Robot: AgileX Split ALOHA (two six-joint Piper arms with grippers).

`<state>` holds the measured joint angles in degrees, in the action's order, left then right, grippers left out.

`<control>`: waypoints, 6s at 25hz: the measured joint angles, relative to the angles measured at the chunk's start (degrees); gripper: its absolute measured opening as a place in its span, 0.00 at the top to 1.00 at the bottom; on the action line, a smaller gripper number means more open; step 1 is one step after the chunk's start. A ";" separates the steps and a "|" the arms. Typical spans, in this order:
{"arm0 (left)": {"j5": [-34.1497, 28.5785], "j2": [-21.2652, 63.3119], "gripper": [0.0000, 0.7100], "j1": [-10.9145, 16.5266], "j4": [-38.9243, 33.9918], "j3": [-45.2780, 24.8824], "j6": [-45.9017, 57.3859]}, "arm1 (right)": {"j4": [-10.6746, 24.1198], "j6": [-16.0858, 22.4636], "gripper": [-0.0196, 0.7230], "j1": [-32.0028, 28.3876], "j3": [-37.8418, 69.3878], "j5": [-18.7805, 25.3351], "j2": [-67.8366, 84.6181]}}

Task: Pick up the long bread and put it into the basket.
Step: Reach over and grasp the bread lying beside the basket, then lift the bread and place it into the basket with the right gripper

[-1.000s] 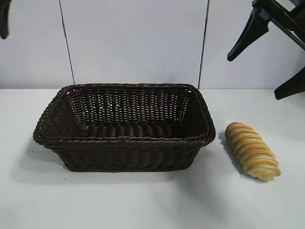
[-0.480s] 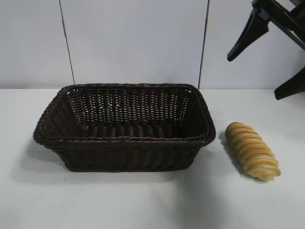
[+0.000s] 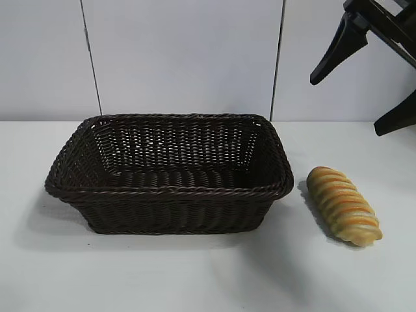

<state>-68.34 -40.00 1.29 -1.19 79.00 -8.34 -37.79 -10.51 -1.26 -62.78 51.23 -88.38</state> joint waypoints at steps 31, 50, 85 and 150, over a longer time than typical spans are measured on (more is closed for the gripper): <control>3.68 40.84 0.02 0.00 9.26 -51.14 3.03 | 0.66 -1.35 0.04 0.00 0.00 0.00 0.00; 3.68 40.84 0.02 0.00 9.20 -51.20 2.38 | 22.44 -2.68 0.04 0.04 -5.95 3.47 0.00; 3.68 40.89 0.02 0.00 9.05 -51.20 2.03 | 26.28 -2.94 0.08 7.36 -5.95 -10.71 -21.39; 3.68 40.91 0.02 0.00 8.99 -51.20 2.03 | 34.90 -45.42 0.86 33.49 -30.12 -6.26 -23.29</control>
<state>-64.66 0.91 1.29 7.81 27.80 -6.31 -2.89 -55.92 32.23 -92.90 44.98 -111.67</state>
